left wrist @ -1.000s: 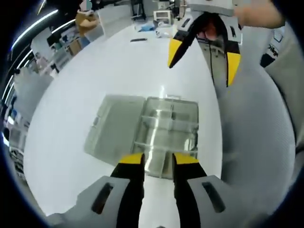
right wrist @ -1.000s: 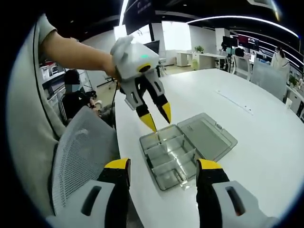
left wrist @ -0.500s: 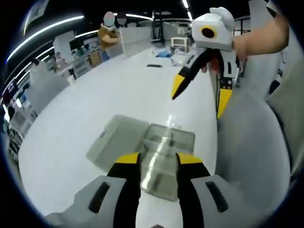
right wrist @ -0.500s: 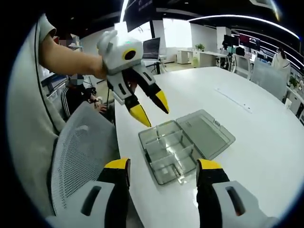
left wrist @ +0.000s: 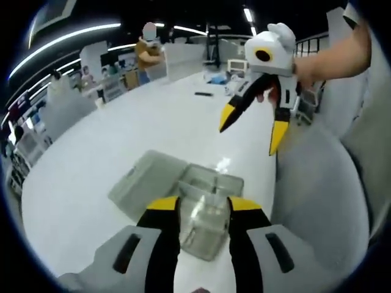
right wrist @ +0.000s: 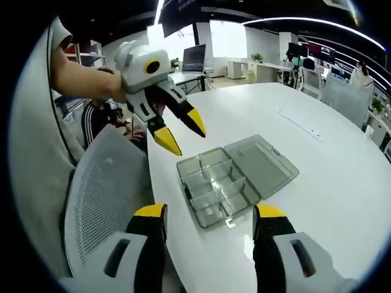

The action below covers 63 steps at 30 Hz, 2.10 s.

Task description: Insert the divider into the dual guide fixture by aligning both edges with the guide slots and pushing it downward to the bottom, including one-sided entry, uneven engagement, binding, and posture correction.

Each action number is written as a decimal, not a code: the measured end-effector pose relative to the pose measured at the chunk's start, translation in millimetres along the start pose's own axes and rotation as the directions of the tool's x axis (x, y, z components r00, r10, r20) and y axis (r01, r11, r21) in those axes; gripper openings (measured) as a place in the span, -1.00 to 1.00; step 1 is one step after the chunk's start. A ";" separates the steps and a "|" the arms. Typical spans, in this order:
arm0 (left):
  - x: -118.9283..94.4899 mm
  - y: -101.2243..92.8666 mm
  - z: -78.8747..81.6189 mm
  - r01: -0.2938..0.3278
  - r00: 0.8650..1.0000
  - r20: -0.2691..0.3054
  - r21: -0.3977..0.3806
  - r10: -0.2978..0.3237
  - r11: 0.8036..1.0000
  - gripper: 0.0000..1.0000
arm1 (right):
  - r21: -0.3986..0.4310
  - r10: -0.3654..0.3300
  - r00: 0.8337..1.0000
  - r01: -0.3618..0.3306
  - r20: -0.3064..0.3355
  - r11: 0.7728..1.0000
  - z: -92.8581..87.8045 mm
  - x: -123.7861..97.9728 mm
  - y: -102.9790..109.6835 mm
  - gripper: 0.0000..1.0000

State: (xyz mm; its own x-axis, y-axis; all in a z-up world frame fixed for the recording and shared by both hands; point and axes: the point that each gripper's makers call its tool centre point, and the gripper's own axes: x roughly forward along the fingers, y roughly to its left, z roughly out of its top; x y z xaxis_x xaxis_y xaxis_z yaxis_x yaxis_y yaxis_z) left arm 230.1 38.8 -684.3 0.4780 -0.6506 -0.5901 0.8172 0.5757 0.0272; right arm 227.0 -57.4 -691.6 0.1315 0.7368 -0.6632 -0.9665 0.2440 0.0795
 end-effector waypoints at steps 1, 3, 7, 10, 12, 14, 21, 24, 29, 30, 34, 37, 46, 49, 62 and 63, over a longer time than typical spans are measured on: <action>0.3 -1.0 -0.7 0.001 1.000 0.001 -0.004 -0.001 1.000 -0.43 | 0.000 0.000 1.000 0.000 -0.002 1.000 -0.9 -0.4 -0.2 0.06; 0.6 -4.5 -2.4 0.003 1.000 0.001 -0.004 -0.003 1.000 -0.41 | -0.001 -0.001 1.000 0.001 -0.008 1.000 -3.2 -1.3 -0.9 0.07; -0.9 -8.5 -1.7 0.003 1.000 0.012 -0.015 -0.003 1.000 -0.39 | -0.002 -0.004 1.000 0.004 -0.017 1.000 -7.8 -2.7 -3.4 0.07; -0.4 -13.6 0.0 0.007 1.000 0.021 -0.021 -0.007 1.000 -0.32 | 0.000 -0.006 1.000 0.006 -0.025 1.000 -12.0 -4.0 -4.9 0.07; 0.6 -16.9 0.7 0.010 1.000 0.023 -0.020 -0.009 1.000 -0.30 | 0.001 -0.007 0.999 0.007 -0.033 1.000 -15.1 -4.6 -6.0 0.07; 1.0 -18.7 1.8 0.012 1.000 0.028 -0.020 -0.011 1.000 -0.29 | 0.002 -0.009 0.999 0.009 -0.038 1.000 -17.4 -5.1 -7.8 0.07; 2.8 -21.4 2.7 0.011 0.999 0.032 -0.033 -0.010 0.999 -0.20 | -0.002 -0.016 0.998 0.016 -0.063 1.000 -29.0 -6.6 -16.3 0.07; 3.0 -21.9 2.4 0.008 1.000 0.030 -0.035 -0.007 0.999 -0.15 | -0.001 -0.017 0.997 0.017 -0.079 1.000 -35.5 -5.7 -19.8 0.08; 2.9 -22.8 2.6 0.003 0.999 0.035 -0.044 -0.001 0.999 -0.08 | -0.002 -0.022 0.995 0.022 -0.098 1.000 -44.0 -3.9 -27.7 0.07; 2.9 -23.2 2.5 0.003 0.999 0.035 -0.046 -0.001 0.999 -0.06 | -0.001 -0.023 0.994 0.023 -0.103 1.000 -45.5 -3.9 -29.4 0.07; 3.3 -24.2 1.4 0.001 0.999 0.033 -0.054 0.001 0.999 -0.01 | -0.005 -0.029 0.992 0.029 -0.126 1.000 -53.3 -2.4 -36.5 0.07; 4.0 -25.4 1.9 0.002 0.999 0.034 -0.055 0.000 0.998 0.01 | -0.013 -0.032 0.990 0.031 -0.135 0.999 -59.0 -1.9 -42.0 0.06; 5.4 -24.3 6.2 -0.002 0.999 0.042 -0.060 0.004 0.998 0.04 | -0.058 -0.022 0.979 0.011 -0.201 0.998 -75.0 4.8 -51.2 0.02; 5.4 -24.2 5.8 -0.003 0.999 0.041 -0.065 0.005 0.998 0.06 | -0.094 -0.016 0.974 -0.006 -0.228 0.996 -78.0 10.7 -54.9 0.00; 4.5 -22.2 3.8 -0.007 0.999 0.036 -0.076 0.010 0.997 0.06 | -0.219 0.009 0.944 -0.086 -0.329 0.972 -88.3 35.1 -63.1 -0.13; 4.5 -22.0 3.8 -0.007 0.999 0.036 -0.077 0.010 0.997 0.06 | -0.229 0.008 0.942 -0.089 -0.335 0.969 -88.9 36.3 -63.3 -0.13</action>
State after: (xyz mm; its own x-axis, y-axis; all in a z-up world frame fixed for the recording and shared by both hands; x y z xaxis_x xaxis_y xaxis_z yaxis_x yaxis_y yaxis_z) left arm 215.5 21.4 -684.5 0.4975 -0.6621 -0.5605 0.7866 0.6167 -0.0303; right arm 273.4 -102.2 -786.9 0.0424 0.4847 -0.8736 -0.9991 0.0265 -0.0338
